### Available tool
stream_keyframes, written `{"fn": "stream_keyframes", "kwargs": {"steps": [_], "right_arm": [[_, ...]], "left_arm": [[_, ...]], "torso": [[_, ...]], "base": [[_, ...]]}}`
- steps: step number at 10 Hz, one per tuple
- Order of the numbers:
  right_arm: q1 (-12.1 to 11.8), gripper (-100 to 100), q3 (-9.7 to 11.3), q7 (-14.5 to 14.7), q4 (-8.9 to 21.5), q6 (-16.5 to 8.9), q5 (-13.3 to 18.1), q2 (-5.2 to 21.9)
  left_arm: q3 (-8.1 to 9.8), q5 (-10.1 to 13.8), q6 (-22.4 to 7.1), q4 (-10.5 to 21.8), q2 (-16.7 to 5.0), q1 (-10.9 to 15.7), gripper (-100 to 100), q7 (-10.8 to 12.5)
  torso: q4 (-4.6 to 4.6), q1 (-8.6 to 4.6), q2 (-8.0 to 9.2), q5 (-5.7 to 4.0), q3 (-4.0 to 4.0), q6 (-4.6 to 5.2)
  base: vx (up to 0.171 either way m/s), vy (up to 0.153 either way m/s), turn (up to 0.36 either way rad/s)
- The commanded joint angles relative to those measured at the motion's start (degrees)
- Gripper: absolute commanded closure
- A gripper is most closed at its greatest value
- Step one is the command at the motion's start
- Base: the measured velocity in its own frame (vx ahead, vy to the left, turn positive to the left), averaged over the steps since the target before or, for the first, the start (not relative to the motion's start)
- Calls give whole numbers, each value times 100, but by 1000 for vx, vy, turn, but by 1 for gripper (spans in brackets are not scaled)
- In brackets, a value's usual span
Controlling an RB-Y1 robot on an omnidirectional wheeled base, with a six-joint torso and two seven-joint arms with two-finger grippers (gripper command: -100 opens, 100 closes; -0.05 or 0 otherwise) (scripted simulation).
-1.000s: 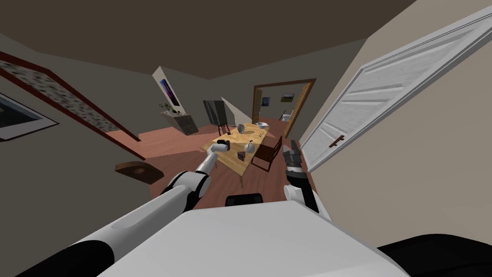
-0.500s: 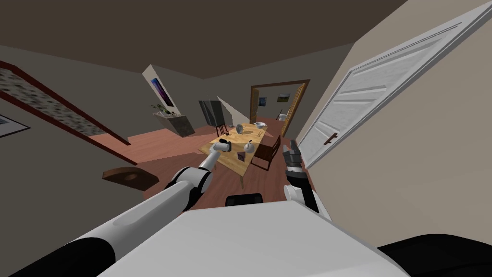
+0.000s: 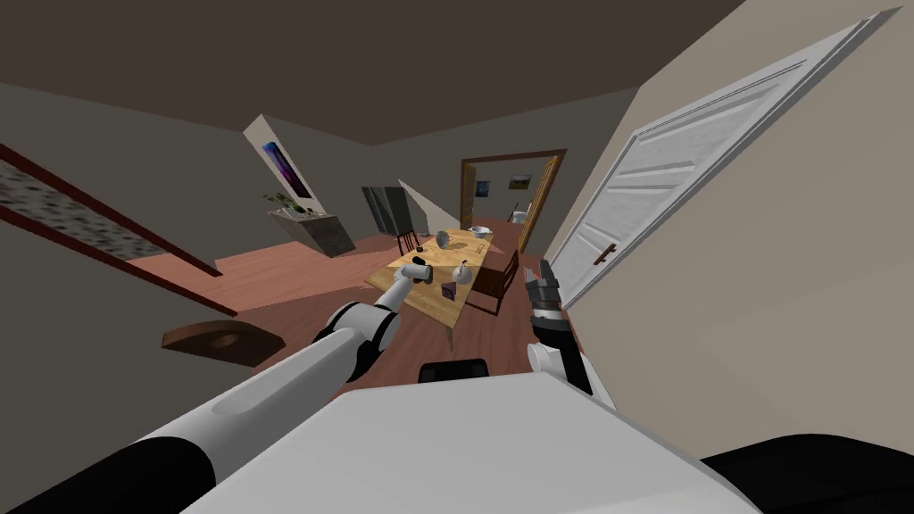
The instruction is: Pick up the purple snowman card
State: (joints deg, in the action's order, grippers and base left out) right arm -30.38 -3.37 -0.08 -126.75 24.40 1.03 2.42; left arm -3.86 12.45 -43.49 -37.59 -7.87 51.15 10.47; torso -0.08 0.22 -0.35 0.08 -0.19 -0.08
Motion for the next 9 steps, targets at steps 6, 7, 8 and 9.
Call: {"fn": "stream_keyframes", "kwargs": {"steps": [6,7,8,9], "right_arm": [[-1,0,0,0,0,0,0,0],[-1,0,0,0,0,0,0,-1],[-1,0,0,0,0,0,0,-1],[0,0,0,0,0,0,0,-1]], "left_arm": [[-90,198,-350,1018,348,579,-100,28],[-90,198,-350,1018,348,579,-100,28],[-112,241,-424,1220,473,698,-100,34],[-130,278,-486,1354,607,796,-100,38]], "torso": [[-2,2,-4,1,-3,-6],[-1,-13,0,-2,0,-5],[0,-25,4,-4,2,-4],[0,-23,2,-5,1,-1]], "base": [[24,73,-98],[-3,-3,16],[13,17,-87],[25,54,-147]]}}
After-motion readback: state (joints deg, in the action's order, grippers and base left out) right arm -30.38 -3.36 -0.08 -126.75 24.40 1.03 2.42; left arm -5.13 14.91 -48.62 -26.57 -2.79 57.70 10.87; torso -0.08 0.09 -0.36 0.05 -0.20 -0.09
